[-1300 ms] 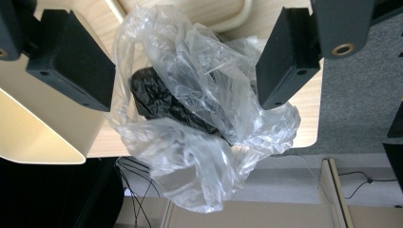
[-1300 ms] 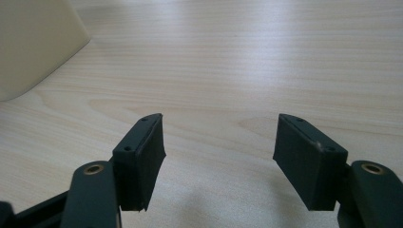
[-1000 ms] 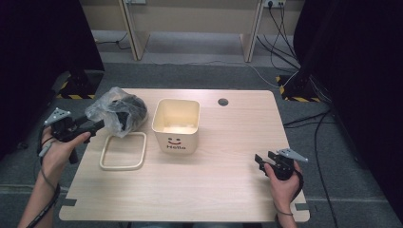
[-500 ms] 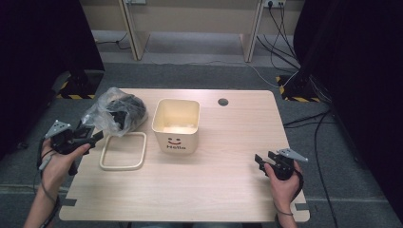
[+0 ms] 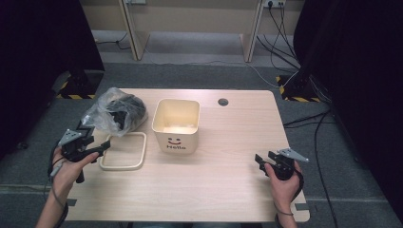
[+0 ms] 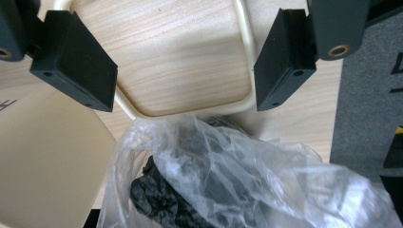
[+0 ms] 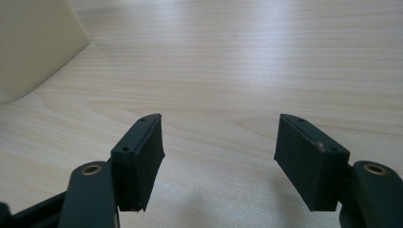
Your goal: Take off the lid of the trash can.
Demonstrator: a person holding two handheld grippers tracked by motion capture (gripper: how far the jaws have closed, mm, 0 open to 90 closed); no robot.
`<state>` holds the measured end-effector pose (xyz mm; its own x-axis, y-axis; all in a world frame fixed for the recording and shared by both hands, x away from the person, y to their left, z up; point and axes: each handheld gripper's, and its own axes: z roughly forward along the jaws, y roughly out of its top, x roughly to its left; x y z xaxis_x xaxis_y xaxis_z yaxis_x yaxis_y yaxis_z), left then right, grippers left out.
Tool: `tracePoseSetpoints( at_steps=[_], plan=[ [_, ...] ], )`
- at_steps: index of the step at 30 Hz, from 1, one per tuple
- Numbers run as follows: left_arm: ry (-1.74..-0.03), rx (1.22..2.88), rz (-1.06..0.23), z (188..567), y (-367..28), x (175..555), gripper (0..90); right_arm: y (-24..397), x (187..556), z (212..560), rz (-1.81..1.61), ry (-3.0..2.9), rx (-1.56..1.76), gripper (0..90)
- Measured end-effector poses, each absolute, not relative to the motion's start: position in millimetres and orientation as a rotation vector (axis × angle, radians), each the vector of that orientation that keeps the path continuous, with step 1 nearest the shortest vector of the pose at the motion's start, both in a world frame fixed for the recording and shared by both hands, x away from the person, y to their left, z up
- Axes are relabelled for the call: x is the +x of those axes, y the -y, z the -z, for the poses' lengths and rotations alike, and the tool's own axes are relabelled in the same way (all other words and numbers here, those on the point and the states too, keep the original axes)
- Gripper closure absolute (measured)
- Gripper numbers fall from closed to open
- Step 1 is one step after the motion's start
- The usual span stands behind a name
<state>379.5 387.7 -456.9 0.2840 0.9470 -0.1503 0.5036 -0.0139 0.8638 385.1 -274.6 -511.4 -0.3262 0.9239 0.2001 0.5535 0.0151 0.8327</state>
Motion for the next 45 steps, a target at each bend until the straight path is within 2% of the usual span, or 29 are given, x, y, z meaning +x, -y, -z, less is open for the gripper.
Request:
tracePoseSetpoints(
  at_steps=[26,40,45],
  plan=[
    [-1.365,1.700,-0.608,466,-372,387,23.3,276,383,511,-1.243,-1.887,1.511,33.1],
    [-1.499,1.804,-0.611,492,-371,400,24.8,275,383,511,-1.238,-1.891,1.509,33.1],
    [-1.545,1.831,-0.605,496,-376,403,28.6,274,383,511,-1.232,-1.893,1.505,33.1]
  ],
)
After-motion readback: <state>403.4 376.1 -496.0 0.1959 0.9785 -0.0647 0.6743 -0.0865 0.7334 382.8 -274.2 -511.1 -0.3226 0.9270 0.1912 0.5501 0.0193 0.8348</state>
